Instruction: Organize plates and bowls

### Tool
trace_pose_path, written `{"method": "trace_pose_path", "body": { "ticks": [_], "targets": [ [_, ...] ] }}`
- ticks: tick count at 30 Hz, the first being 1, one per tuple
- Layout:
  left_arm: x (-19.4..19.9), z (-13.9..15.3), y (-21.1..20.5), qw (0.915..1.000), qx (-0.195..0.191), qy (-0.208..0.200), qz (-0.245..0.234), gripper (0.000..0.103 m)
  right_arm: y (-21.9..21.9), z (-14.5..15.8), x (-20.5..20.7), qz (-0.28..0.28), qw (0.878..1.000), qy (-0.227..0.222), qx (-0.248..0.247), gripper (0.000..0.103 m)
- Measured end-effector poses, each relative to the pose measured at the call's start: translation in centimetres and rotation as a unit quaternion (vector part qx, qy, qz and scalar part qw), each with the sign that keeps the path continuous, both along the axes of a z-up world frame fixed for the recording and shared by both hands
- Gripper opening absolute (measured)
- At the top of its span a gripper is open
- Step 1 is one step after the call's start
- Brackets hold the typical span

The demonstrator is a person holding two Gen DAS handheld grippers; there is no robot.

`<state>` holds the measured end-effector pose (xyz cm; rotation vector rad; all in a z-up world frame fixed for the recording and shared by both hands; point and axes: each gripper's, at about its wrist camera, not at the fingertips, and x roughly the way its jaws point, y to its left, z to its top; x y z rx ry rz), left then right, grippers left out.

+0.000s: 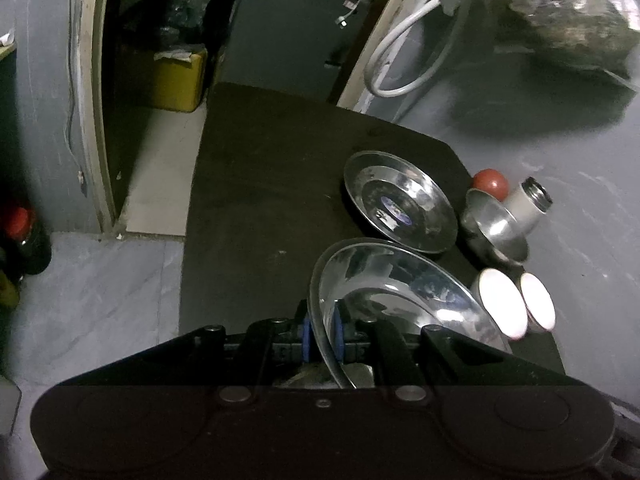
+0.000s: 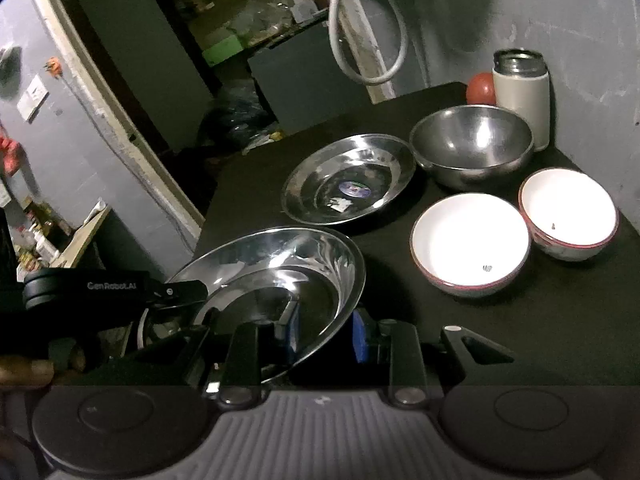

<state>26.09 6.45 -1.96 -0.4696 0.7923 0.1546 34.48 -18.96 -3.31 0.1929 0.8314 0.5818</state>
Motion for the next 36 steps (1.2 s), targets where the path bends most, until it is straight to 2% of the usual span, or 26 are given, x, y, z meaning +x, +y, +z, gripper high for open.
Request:
{"method": "trace_pose_path", "body": {
  "ticks": [7, 18, 36],
  "targets": [
    [-4.0, 0.0, -0.4, 0.9998, 0.018, -0.005, -0.012, 0.013, 0.0, 0.9, -3.5, 0.029, 0.999, -0.017, -0.014, 0.031],
    [-7.9, -1.8, -0.7, 0.9985, 0.04, 0.017, -0.032, 0.014, 1.2, 0.6, -8.4, 0.063, 0.996, -0.022, -0.064, 0.031],
    [-8.9, -1.9, -3.5, 0.9892, 0.129, 0.025, -0.065, 0.02, 1.9, -0.1, -10.8, 0.071, 0.991, -0.01, -0.112, 0.032]
  ]
}}
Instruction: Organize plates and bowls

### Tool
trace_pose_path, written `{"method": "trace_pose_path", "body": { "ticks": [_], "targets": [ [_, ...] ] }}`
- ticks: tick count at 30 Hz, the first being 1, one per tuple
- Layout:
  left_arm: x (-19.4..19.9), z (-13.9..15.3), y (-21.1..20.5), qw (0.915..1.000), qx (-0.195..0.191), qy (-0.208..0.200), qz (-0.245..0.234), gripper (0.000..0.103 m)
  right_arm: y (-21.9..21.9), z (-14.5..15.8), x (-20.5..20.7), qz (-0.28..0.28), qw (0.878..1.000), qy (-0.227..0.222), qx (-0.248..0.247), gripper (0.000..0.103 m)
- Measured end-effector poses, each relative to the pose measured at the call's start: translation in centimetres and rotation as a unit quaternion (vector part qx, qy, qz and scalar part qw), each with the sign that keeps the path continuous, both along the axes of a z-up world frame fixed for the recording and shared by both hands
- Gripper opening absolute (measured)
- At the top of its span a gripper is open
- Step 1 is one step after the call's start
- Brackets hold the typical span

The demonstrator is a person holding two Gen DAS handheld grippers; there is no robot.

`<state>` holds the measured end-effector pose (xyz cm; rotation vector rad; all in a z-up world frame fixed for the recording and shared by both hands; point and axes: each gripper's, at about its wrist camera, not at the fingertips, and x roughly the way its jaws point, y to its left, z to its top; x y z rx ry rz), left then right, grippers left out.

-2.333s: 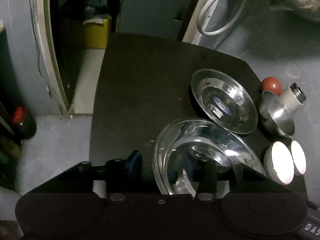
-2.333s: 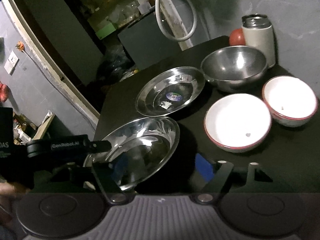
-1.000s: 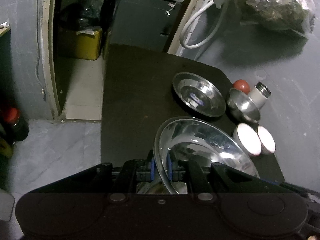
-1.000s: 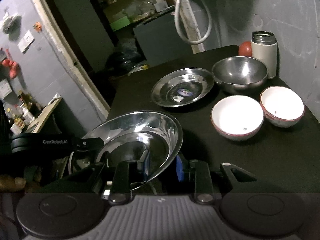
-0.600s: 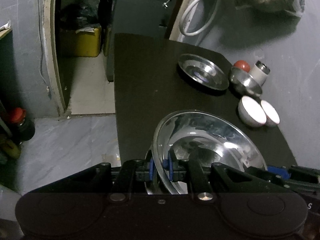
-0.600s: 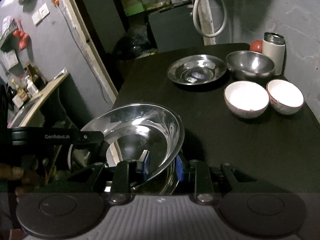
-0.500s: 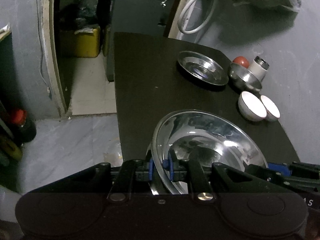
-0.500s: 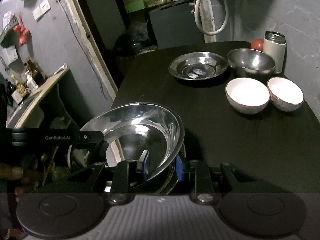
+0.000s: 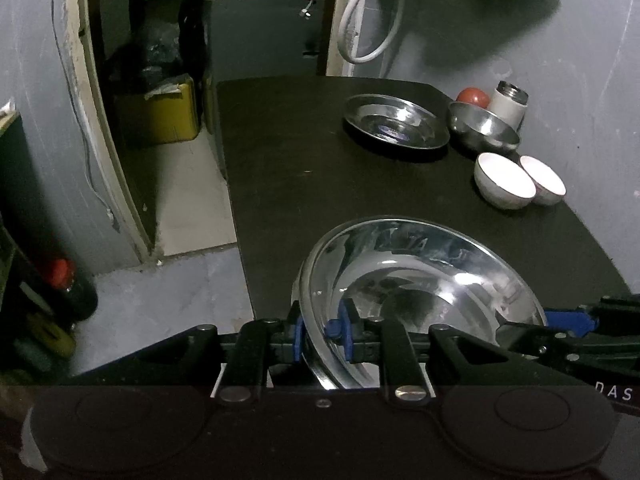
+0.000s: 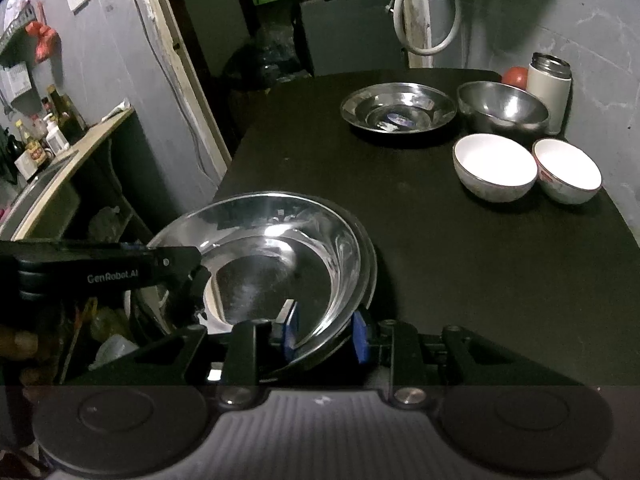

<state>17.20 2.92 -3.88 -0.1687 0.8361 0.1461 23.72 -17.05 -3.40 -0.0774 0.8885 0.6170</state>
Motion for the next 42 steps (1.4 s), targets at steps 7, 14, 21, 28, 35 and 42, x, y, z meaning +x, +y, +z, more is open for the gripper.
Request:
{"method": "trace_pose_path", "body": {
  "ticks": [7, 14, 21, 28, 35, 42],
  "targets": [
    [0.8, -0.2, -1.2, 0.9992, 0.039, 0.006, 0.0, 0.022, 0.4, -0.5, -0.1, 0.002, 1.0, -0.004, -0.023, 0.033],
    [1.1, -0.4, -1.9, 0.9964, 0.083, 0.016, 0.0, 0.023, 0.9, -0.9, 0.2, 0.009, 0.999, -0.011, -0.039, 0.033],
    [1.5, -0.5, -2.1, 0.995, 0.098, 0.018, 0.007, 0.023, 1.2, -1.2, 0.4, 0.019, 0.999, -0.015, -0.045, 0.033],
    [1.6, -1.5, -1.4, 0.9954, 0.085, 0.039, 0.021, 0.023, 1.3, -1.3, 0.6, 0.031, 0.998, -0.022, -0.048, 0.035],
    [1.7, -1.3, -0.4, 0.997, 0.056, 0.035, 0.041, 0.041, 1.1, -1.4, 0.9, 0.04, 0.998, -0.025, -0.039, 0.039],
    [4.4, 0.4, 1.0, 0.9966, 0.05, 0.005, 0.065, 0.078, -0.5, -0.7, 2.5, 0.025, 0.999, -0.035, -0.015, 0.058]
  ]
}}
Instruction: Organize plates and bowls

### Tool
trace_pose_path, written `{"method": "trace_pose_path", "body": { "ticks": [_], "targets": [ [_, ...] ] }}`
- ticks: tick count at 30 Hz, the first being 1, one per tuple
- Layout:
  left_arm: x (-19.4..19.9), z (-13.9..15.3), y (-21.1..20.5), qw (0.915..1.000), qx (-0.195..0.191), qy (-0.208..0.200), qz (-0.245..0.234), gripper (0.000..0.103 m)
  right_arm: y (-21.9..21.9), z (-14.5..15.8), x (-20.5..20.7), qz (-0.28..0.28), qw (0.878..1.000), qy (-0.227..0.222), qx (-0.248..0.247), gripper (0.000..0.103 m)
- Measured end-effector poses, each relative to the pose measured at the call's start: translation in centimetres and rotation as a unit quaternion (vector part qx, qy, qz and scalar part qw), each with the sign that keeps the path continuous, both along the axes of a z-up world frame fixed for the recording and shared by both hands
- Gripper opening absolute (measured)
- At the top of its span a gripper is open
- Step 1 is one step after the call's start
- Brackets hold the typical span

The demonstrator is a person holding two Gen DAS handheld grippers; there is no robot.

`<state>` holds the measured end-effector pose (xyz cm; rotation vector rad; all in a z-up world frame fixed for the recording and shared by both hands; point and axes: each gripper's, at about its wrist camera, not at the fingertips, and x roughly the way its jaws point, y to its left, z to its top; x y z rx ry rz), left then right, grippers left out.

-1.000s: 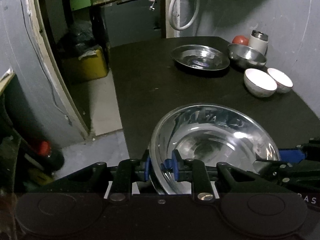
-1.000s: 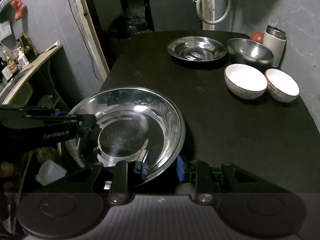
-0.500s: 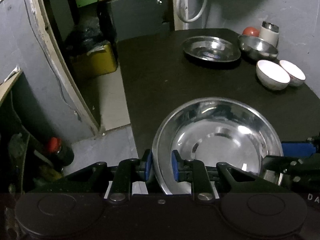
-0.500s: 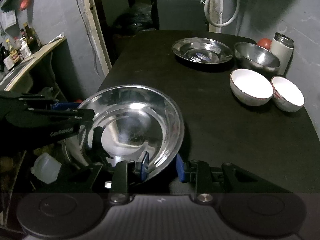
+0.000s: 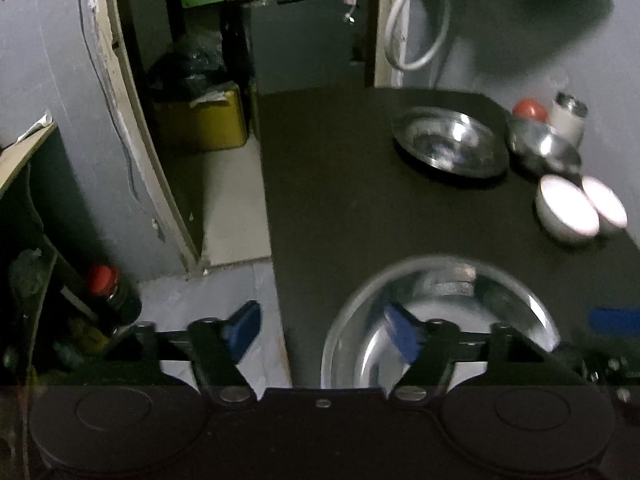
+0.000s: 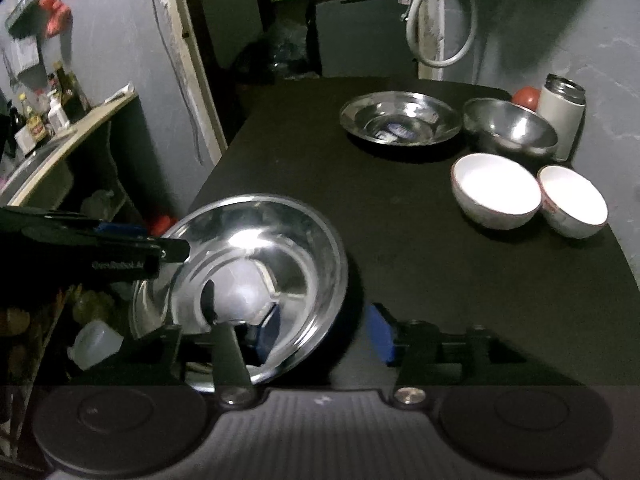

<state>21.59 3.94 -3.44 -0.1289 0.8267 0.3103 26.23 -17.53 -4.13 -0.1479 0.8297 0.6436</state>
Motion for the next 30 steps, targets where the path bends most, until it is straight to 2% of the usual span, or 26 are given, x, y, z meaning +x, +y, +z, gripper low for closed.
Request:
{"method": "trace_pose_path", "body": {
  "ticks": [2, 3, 5, 8, 13, 18, 23, 30],
  "targets": [
    [1.4, 0.5, 0.3, 0.9999, -0.006, -0.009, 0.002, 0.089, -0.5, 0.3, 0.8, -0.008, 1.0, -0.002, 0.008, 0.063],
    [2.2, 0.8, 0.4, 0.9998, -0.011, -0.015, 0.003, 0.091, -0.7, 0.5, 1.4, -0.011, 1.0, -0.002, 0.015, 0.068],
    [3.7, 1.2, 0.6, 0.9995, -0.02, -0.025, 0.005, 0.102, -1.2, 0.8, 2.5, -0.018, 0.999, -0.005, 0.029, 0.077],
    [6.0, 2.0, 1.0, 0.9985, -0.037, -0.04, 0.004, 0.102, -1.5, 1.4, 4.2, -0.021, 0.999, -0.012, 0.045, 0.084],
    [10.1, 2.2, 1.7, 0.9973, -0.063, -0.036, 0.003, 0.102, -1.8, 2.1, 7.4, -0.026, 0.996, -0.015, 0.081, 0.098],
    [14.4, 1.7, 2.2, 0.9967, -0.075, -0.031, 0.002, 0.102, -2.1, 2.2, 11.0, -0.042, 0.993, -0.015, 0.112, 0.103],
    [18.5, 0.6, 2.8, 0.9958, -0.088, -0.023, 0.008, 0.102, -2.1, 2.1, 14.5, -0.057, 0.989, -0.011, 0.137, 0.103],
    [22.5, -0.6, 3.6, 0.9958, -0.088, -0.022, 0.012, 0.102, -1.5, 0.8, 18.5, -0.068, 0.981, 0.026, 0.179, 0.103]
  ]
}}
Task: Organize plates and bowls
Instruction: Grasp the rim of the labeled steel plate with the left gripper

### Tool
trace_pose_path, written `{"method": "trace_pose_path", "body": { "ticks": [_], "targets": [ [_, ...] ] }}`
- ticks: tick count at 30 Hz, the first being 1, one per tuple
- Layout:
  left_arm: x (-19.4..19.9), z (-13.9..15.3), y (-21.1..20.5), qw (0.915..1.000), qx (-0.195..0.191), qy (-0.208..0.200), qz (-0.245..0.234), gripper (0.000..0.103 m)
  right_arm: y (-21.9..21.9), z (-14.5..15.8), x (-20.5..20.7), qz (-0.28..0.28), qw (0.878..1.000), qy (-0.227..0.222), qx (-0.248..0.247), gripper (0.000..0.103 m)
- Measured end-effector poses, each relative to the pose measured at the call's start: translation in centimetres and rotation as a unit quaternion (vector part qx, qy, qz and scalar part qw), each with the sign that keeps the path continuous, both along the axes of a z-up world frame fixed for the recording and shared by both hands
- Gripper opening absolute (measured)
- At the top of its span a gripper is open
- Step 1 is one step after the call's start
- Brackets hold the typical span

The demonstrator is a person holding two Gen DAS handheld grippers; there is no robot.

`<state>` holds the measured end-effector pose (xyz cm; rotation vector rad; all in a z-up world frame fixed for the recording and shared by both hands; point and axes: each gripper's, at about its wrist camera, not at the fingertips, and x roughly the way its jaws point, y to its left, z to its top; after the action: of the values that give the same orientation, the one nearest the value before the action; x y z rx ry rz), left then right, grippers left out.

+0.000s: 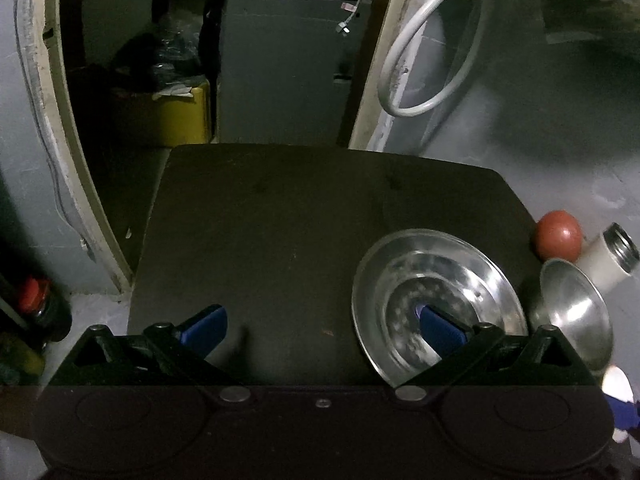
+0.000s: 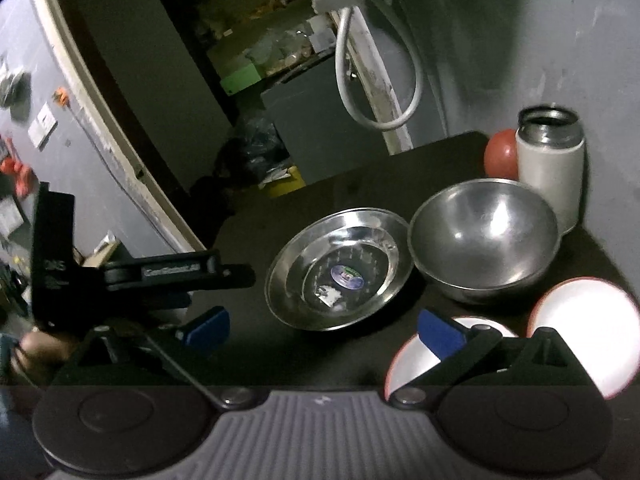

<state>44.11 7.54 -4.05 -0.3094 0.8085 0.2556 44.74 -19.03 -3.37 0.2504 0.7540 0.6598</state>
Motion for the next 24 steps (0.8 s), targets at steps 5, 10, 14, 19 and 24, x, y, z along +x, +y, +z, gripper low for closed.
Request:
{"method": "trace_pose_path", "body": {
  "ticks": [5, 10, 14, 19, 24],
  "targets": [
    [2.0, -0.7, 0.7, 0.9999, -0.003, 0.012, -0.002, 0.102, 1.5, -0.8, 1.5, 0.002, 1.0, 0.009, 0.001, 0.102],
    [3.0, -1.3, 0.7, 0.9998, -0.003, 0.015, -0.011, 0.102, 2.7, -1.7, 2.6, -0.005, 1.0, 0.015, -0.021, 0.101],
    [3.7, -1.4, 0.1, 0.9995, 0.012, 0.016, -0.024, 0.1, 2.9, -2.4, 2.9, -0.024, 0.999, 0.024, -0.041, 0.095],
    [4.6, -1.8, -0.3, 0.9991, 0.01, 0.021, -0.036, 0.088, 3.3, -2.8, 3.3, -0.035, 0.998, 0.03, -0.051, 0.085],
    [4.9, -2.4, -0.2, 0.9987, -0.009, 0.025, -0.042, 0.064, 3.8, -3.2, 3.8, -0.048, 0.996, 0.032, -0.063, 0.081]
  ]
}}
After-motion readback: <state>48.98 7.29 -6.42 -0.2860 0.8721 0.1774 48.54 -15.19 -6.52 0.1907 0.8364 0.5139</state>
